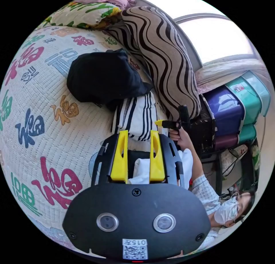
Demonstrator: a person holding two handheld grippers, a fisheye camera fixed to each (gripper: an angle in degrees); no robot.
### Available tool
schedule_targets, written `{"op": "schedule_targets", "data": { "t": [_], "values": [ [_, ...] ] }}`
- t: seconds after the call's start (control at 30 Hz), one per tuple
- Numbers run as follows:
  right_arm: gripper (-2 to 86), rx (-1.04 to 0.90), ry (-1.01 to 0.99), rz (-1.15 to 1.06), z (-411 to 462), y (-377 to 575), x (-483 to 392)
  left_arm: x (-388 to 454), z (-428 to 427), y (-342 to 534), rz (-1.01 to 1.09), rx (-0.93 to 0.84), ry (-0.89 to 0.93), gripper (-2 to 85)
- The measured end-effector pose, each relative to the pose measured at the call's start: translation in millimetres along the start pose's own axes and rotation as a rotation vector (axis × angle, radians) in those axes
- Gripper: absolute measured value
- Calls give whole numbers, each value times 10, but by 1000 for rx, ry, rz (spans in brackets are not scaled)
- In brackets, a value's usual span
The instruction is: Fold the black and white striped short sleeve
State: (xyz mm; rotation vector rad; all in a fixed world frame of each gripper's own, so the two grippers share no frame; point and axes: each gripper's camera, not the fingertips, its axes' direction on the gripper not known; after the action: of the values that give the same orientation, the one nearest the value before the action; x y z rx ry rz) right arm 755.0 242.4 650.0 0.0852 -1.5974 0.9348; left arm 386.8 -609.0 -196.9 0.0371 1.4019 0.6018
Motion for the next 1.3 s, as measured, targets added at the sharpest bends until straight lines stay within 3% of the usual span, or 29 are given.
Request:
{"op": "schedule_targets", "data": {
  "t": [0.13, 0.33, 0.47, 0.63, 0.73, 0.83, 0.9, 1.0, 1.07, 1.17, 1.3],
  "values": [
    [55, 12, 47, -94, -11, -4, -307, 36, -45, -3, 33, -25, 49, 128],
    [45, 84, 45, -426, -131, 372, -1556, 434, -778, 354, 182, 107, 243, 135],
    [46, 98, -23, -660, 47, 972, -2429, 653, -1617, 1183, 232, 333, 377, 129],
    [48, 55, -163, -920, 584, 1889, -3230, 697, -2660, 2747, 325, 629, 484, 18],
    [50, -7, -225, -1039, 1224, 2555, -3517, 898, -3189, 3979, 390, 744, 328, 0],
    [52, -125, -268, -1035, 2127, 3167, -3496, 1085, -3451, 5385, 358, 840, 27, -4],
    [53, -351, -228, -947, 3085, 3581, -3253, 941, -3360, 6501, 173, 902, -130, -7],
    [30, -492, -166, -800, 3985, 4028, -2742, 480, -3014, 7582, -185, 897, -244, -8],
    [27, -542, -204, -718, 4236, 4214, -2502, 311, -2799, 8026, -275, 910, -206, -8],
    [38, -523, -187, -674, 4336, 4422, -2303, 438, -2641, 8336, -181, 1017, -114, -8],
    [57, -293, -85, -681, 3956, 4554, -2214, 1053, -2400, 7864, 88, 826, -113, -8]
  ]
}}
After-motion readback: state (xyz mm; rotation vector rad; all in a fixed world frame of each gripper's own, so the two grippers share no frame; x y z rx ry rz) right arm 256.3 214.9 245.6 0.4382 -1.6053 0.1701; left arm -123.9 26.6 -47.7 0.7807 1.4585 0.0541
